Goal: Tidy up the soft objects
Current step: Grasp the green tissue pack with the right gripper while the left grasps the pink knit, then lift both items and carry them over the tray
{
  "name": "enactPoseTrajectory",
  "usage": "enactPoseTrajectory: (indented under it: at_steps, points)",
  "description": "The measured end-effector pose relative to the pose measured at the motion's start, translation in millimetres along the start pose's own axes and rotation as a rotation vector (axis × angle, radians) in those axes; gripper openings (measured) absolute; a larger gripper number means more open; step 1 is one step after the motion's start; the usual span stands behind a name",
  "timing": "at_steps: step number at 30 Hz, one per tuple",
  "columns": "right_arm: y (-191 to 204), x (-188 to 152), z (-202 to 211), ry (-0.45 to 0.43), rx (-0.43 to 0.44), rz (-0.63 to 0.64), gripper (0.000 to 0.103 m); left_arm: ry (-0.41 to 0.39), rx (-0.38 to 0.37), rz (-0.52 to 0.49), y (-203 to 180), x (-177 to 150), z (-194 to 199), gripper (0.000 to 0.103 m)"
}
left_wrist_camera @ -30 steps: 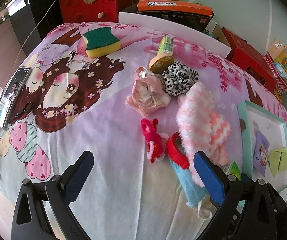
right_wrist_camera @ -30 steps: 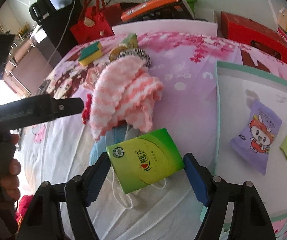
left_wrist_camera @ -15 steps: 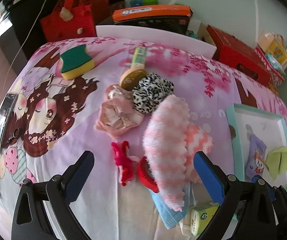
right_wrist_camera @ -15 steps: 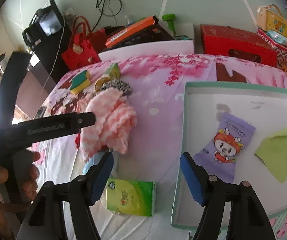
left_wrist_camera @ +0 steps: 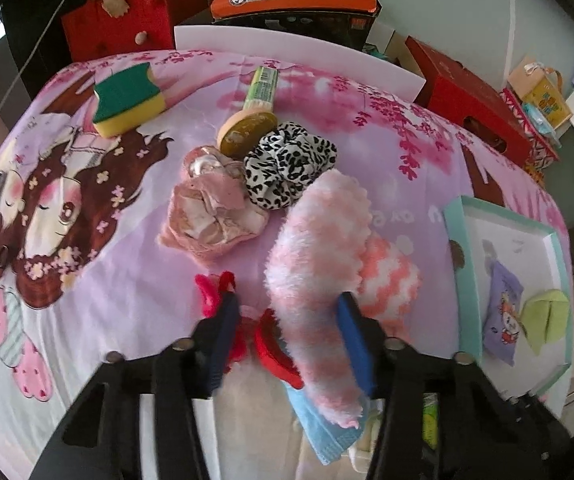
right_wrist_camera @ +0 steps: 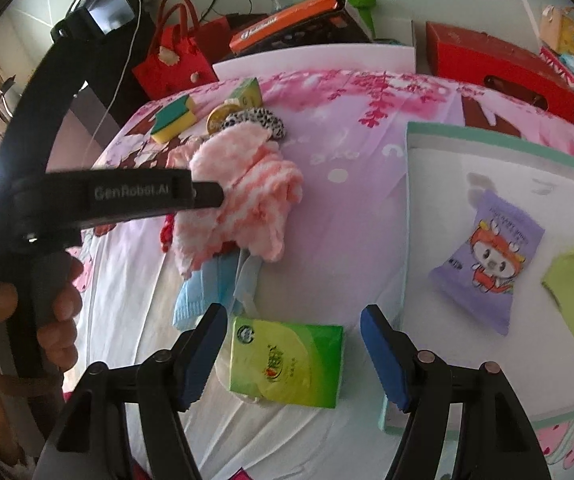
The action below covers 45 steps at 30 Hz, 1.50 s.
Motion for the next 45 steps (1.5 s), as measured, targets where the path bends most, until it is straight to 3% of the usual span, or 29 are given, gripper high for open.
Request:
enactPoseTrajectory:
  at_steps: [2, 6, 9, 21, 31, 39, 45]
  points:
    - [3.7, -3.0, -2.4, 0.016, 0.007, 0.010, 0.072, 0.003, -0.025, 0.007, -2.0, -0.2, -0.6, 0.034]
    - [8.5, -8.1, -9.4, 0.050, -0.007, 0.033, 0.072, -0.002, -0.023, 0.019, 1.9, 0.4, 0.3, 0.012]
    - [8.3, -12.1, -14.3, 0.073, -0.012, 0.031, 0.073, -0.003, -0.071, 0.050, 2.9, 0.9, 2.4, 0.010]
    - [9.7, -21.7, -25.9, 0.127, -0.049, 0.054, 0.073, -0.069, -0.069, 0.054, 8.9, 6.7, 25.6, 0.009]
    - [11.9, -23.6, -32.2, 0.141, -0.087, 0.078, 0.071, -0.061, -0.072, 0.070, 12.4, 5.1, 25.9, 0.009]
    - [7.5, -18.3, -23.8, 0.108, -0.086, 0.058, 0.069, -0.070, -0.070, 0.061, 10.7, 5.8, 28.1, 0.009]
    - [-3.0, -0.4, 4.1, -0.007, -0.056, 0.000, 0.069, -0.111, -0.083, 0.055, 9.3, 9.4, 40.3, 0.008]
Point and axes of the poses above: each gripper's, at about its wrist camera, not at the fingertips, and z roughly against the way its jaws point, y to its left, x to its top, the point moved 10 cm from there along -z, roughly the way its jaws point, and after that the axes turned 5 degrees about y, right-handed, at the moved point
